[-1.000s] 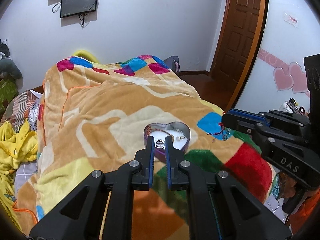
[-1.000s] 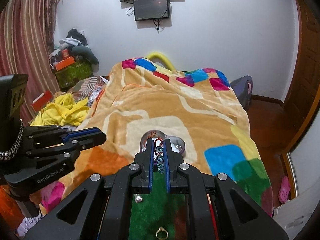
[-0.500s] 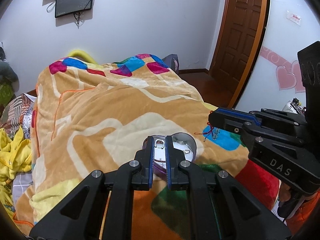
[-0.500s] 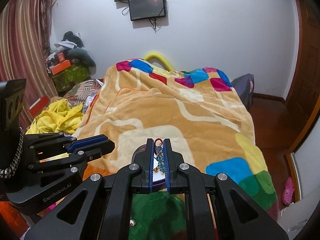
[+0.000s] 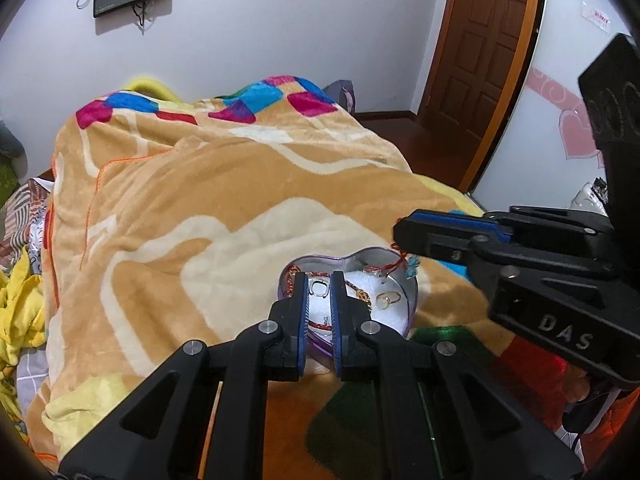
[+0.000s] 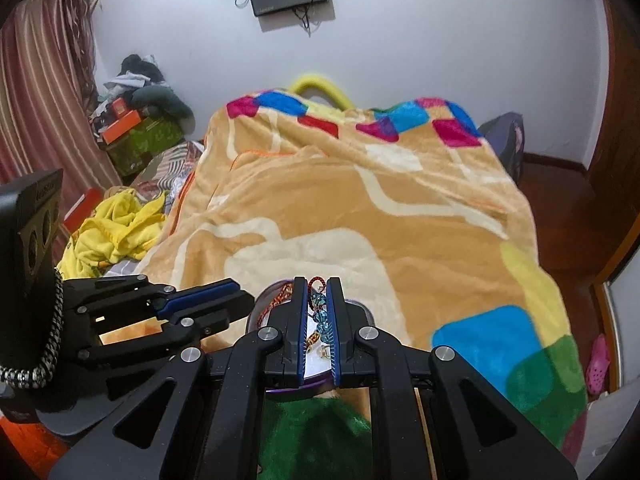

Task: Organize jewelry
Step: 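Carry both pieces over the heart tin and lower them inside, then open both grippers to release the jewelry into the heart tin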

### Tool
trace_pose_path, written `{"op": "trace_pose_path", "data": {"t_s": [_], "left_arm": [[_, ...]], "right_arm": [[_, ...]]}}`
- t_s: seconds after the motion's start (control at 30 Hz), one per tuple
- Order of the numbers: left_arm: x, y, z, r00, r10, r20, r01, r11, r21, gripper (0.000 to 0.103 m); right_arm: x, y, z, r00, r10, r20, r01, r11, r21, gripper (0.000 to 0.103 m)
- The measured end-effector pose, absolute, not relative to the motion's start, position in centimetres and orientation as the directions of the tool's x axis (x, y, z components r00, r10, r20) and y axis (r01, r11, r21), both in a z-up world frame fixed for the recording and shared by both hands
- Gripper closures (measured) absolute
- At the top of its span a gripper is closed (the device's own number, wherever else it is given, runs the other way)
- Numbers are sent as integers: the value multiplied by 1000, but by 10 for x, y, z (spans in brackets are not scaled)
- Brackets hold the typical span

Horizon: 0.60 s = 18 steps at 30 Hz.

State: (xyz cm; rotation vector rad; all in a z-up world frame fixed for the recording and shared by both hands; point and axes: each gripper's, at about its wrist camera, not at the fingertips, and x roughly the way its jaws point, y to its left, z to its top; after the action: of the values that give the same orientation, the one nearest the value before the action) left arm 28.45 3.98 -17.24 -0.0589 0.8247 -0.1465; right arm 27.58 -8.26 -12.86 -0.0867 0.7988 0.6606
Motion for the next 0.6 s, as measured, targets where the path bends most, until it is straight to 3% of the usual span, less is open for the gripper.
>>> {"op": "trace_pose_path", "data": {"t_s": [0.6], "left_arm": [[283, 40, -172, 655, -150, -741, 113, 989, -100, 91]], "right_arm": [[290, -83, -150, 400, 494, -772, -575, 791, 208, 94]]}}
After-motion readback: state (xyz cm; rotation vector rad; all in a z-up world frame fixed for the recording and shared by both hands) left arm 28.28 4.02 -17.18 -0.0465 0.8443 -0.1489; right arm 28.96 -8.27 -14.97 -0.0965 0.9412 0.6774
